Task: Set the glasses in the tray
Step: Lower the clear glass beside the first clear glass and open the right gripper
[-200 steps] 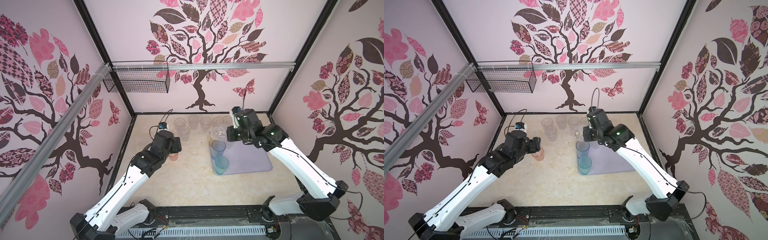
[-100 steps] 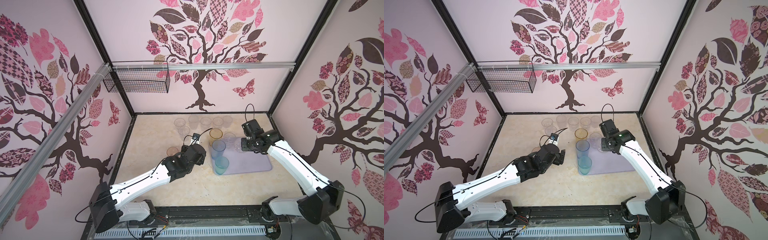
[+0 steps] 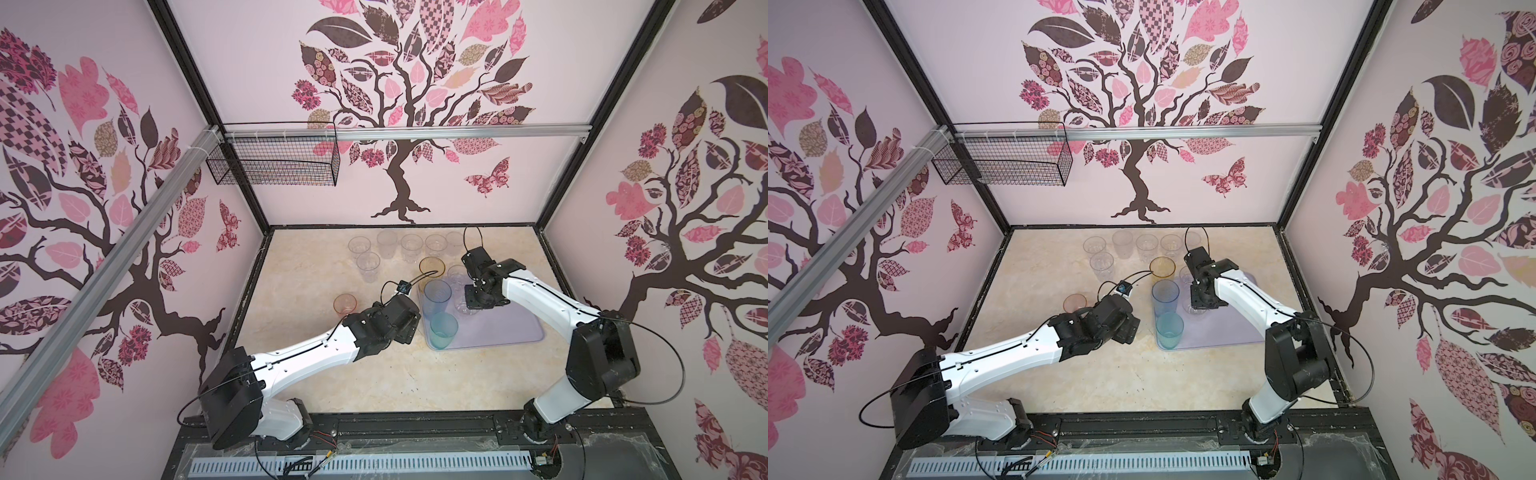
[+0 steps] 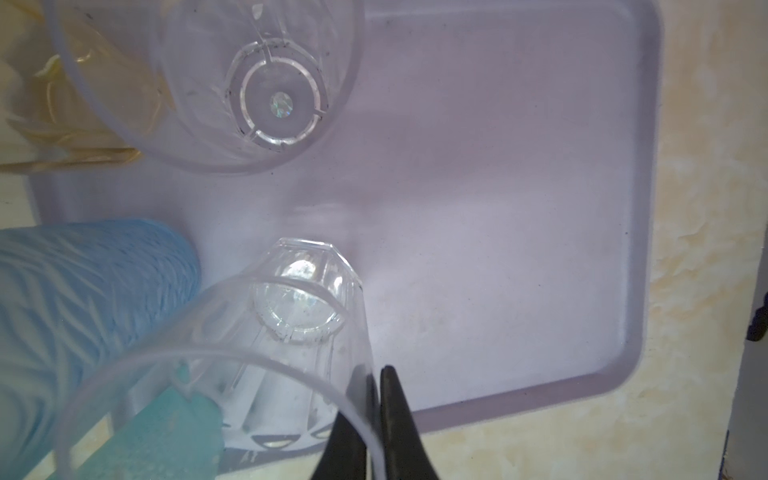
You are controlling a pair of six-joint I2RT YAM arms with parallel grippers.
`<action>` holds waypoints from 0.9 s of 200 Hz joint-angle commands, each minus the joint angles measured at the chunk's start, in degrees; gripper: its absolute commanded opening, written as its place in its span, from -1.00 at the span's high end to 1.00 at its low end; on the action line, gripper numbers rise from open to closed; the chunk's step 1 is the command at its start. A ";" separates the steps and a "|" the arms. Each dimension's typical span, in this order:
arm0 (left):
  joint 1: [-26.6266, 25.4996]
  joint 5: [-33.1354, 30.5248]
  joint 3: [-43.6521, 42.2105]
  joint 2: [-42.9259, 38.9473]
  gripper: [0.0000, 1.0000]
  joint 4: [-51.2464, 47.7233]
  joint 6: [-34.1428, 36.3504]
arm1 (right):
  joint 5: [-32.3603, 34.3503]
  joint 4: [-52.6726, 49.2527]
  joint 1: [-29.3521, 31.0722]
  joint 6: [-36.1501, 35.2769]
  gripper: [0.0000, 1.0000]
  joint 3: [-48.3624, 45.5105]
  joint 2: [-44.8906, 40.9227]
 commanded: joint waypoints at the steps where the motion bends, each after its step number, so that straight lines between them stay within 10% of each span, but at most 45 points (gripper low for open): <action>1: 1.10 0.72 0.37 -1.38 -0.70 0.71 -0.46 | -1.70 2.05 -1.15 -0.48 1.00 2.12 1.74; 180: 3.37 -2.52 -0.43 -4.47 -0.68 -0.70 -0.58 | 0.65 -2.73 -1.56 0.80 0.34 6.16 -4.02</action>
